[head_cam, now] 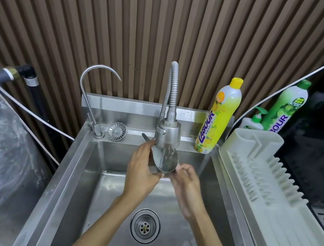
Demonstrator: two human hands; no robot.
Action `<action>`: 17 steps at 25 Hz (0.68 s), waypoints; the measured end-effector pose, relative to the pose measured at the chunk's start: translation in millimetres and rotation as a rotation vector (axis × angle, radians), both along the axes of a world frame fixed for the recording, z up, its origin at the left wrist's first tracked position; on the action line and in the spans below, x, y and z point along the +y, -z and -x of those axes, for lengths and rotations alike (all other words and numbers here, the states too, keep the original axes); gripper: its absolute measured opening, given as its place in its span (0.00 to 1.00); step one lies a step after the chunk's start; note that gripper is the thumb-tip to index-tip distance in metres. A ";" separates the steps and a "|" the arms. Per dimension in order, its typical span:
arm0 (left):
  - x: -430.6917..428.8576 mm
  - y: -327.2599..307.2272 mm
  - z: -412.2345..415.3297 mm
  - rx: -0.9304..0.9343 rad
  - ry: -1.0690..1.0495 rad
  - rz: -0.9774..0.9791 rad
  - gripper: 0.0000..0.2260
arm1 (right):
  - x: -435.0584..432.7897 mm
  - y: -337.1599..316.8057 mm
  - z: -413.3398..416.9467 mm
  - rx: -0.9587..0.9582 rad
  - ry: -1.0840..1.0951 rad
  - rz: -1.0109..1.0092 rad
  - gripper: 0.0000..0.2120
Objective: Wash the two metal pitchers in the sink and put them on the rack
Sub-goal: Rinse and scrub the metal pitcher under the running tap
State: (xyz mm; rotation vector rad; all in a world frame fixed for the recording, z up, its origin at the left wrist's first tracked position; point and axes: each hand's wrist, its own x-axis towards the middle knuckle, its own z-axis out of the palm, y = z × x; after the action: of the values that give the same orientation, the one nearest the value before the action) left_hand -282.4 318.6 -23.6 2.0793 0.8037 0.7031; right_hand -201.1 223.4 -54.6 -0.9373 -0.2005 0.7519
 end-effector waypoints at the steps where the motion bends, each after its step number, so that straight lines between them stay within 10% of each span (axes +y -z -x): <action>1: -1.1 -7.7 2.9 0.173 -0.010 -0.149 0.32 | 1.6 4.9 4.7 0.118 -0.055 -0.044 0.08; 4: -9.2 -18.3 11.0 0.491 -0.043 -0.286 0.35 | -4.1 3.3 7.9 0.128 -0.110 0.143 0.07; 7: -22.6 -11.1 12.4 0.405 -0.078 -0.090 0.36 | -15.9 -20.6 -8.0 -0.059 -0.082 0.483 0.10; 12: -8.9 21.0 0.3 -0.022 0.250 0.882 0.20 | -22.5 -51.6 -7.4 -0.878 0.141 1.094 0.12; 14: 0.1 29.7 -4.5 -0.184 0.290 0.903 0.25 | -18.3 -47.3 -0.1 -0.931 0.219 0.893 0.09; 17: 3.7 23.3 -7.0 -0.313 0.150 0.552 0.34 | -9.6 -26.1 -1.8 -0.467 0.112 0.336 0.09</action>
State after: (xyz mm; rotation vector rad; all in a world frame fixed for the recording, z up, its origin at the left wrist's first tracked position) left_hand -275.4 322.3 -46.8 1.4702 0.5751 0.6190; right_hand -199.3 213.8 -28.6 -1.4288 -0.4348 0.4592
